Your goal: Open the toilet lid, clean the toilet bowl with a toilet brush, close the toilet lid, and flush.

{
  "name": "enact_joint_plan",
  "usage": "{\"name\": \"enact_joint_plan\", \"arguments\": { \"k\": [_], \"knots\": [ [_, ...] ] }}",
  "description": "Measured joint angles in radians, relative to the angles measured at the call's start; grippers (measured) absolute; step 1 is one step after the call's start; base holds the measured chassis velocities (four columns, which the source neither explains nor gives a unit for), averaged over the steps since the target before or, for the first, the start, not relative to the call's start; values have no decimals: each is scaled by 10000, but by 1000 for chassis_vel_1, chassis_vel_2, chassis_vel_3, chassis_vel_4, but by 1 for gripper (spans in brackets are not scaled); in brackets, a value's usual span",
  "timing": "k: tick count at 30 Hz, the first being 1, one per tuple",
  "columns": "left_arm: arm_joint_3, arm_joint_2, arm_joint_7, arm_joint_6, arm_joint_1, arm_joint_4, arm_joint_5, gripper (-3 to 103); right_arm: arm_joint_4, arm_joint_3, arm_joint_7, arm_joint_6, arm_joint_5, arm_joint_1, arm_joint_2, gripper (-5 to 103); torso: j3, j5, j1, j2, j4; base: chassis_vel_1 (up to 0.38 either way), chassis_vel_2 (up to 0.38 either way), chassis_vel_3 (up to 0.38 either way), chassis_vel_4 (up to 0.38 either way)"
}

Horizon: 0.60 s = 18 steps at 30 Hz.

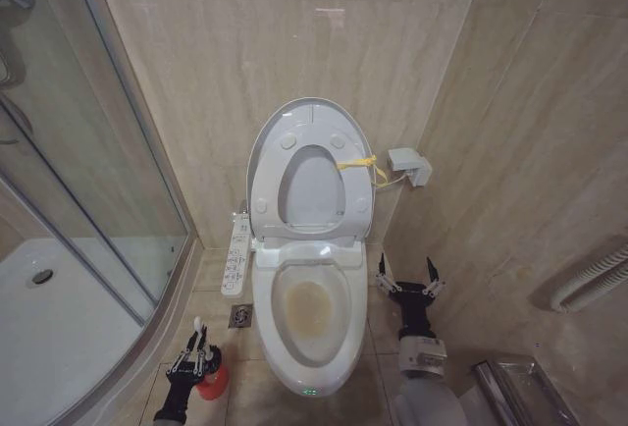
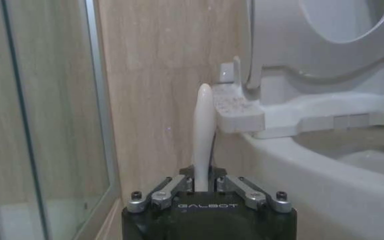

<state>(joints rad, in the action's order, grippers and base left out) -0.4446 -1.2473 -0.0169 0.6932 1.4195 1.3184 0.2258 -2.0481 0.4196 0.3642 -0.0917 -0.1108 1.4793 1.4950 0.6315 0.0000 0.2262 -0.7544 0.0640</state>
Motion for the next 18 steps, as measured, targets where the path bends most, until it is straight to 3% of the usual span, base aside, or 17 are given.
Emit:
{"name": "enact_joint_plan", "arguments": {
  "k": [18],
  "knots": [
    [417,-35,-36,297,-935,-1870,198,15,0,0,0,0,0,0,0,100,0,0,0,0,1,0,0,0,0]
  ]
}}
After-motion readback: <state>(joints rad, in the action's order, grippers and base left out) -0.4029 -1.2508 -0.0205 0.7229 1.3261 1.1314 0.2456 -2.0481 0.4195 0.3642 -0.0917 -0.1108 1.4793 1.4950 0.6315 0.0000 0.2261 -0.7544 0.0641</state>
